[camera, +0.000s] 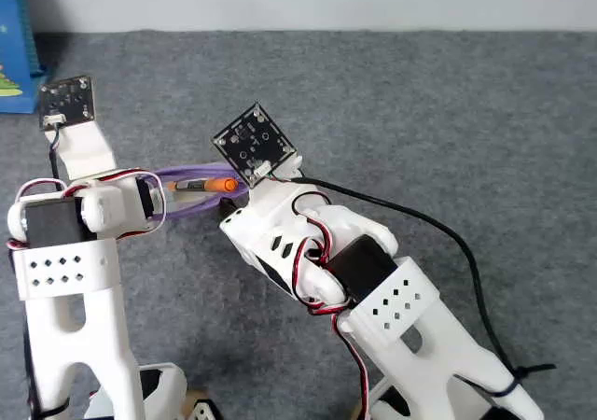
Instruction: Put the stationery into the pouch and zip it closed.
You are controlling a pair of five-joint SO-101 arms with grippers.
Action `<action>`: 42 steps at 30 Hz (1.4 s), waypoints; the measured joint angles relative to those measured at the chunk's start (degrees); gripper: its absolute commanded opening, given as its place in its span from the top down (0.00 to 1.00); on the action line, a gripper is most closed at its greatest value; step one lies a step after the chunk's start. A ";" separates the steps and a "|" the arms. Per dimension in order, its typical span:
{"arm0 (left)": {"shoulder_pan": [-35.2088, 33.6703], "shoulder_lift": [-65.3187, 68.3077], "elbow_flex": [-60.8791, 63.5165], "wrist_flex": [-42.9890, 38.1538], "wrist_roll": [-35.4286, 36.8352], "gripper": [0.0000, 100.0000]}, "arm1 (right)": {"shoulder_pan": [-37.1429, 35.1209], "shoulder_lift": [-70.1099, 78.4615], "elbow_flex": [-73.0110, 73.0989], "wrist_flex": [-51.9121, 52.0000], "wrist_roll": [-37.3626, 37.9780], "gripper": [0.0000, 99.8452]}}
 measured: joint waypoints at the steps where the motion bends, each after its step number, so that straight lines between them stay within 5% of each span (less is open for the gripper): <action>1: 0.00 0.00 0.00 0.00 0.00 0.99 | 0.00 -0.09 -0.18 0.00 -0.18 0.75; 10: 0.00 0.00 0.00 0.00 0.00 0.99 | 5.01 -4.31 -0.18 3.34 -3.96 0.77; 16: 0.00 0.00 0.00 0.00 0.00 0.99 | 6.59 -4.48 -0.18 1.23 -8.09 1.00; 26: 0.00 0.00 0.00 0.00 0.00 0.99 | 5.71 -4.31 -0.09 -3.08 -12.84 0.99; 34: -0.09 0.09 0.00 0.00 0.00 0.99 | 2.73 4.13 8.62 -18.46 -13.01 0.99; 42: -0.09 0.09 0.35 0.00 0.00 0.99 | 3.52 -3.96 8.88 -15.82 -10.02 0.99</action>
